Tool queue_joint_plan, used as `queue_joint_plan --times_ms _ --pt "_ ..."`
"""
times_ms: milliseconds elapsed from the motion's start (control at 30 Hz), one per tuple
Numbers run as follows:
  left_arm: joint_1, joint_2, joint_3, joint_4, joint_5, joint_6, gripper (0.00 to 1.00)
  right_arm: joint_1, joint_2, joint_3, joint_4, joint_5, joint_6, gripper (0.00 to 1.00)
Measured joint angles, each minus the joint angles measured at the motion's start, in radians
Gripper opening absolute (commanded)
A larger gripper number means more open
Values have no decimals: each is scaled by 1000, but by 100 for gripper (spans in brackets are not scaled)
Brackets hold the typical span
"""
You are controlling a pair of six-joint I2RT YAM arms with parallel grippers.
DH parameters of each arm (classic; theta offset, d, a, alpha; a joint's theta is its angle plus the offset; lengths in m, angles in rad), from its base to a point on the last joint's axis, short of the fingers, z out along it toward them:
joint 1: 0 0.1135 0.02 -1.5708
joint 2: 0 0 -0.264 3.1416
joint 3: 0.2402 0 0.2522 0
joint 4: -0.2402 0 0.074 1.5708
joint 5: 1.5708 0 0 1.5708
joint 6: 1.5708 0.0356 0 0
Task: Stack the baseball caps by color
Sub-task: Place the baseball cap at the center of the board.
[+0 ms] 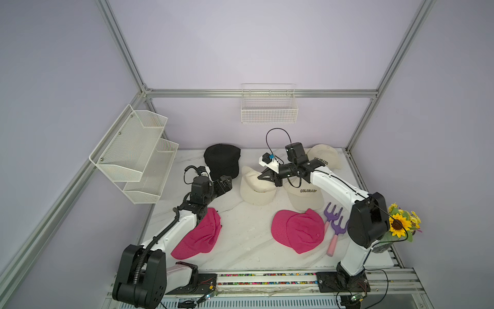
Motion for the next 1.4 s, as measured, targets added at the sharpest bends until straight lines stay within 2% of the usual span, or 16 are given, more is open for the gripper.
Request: queue_joint_plan --times_ms 233,567,633,733,833,933,1133,1400 --pt "0 62 7 2 51 0 100 -28 233 140 -11 76 -24 2" --pt "-3 239 13 27 193 -5 100 -38 330 245 101 179 56 11" --pt "-7 261 13 32 216 -7 100 -36 333 248 116 190 69 16" --pt "-16 278 16 31 241 -7 100 -32 333 248 159 238 113 33" --pt "-23 301 43 22 256 0 100 -24 328 238 248 327 188 63" --pt "-27 324 86 8 259 12 100 -21 275 151 377 423 283 97" --pt "-31 362 147 -23 255 57 100 -19 35 -134 643 607 545 97" --pt "-33 504 273 -42 265 124 100 -19 -258 -488 920 738 1027 97"
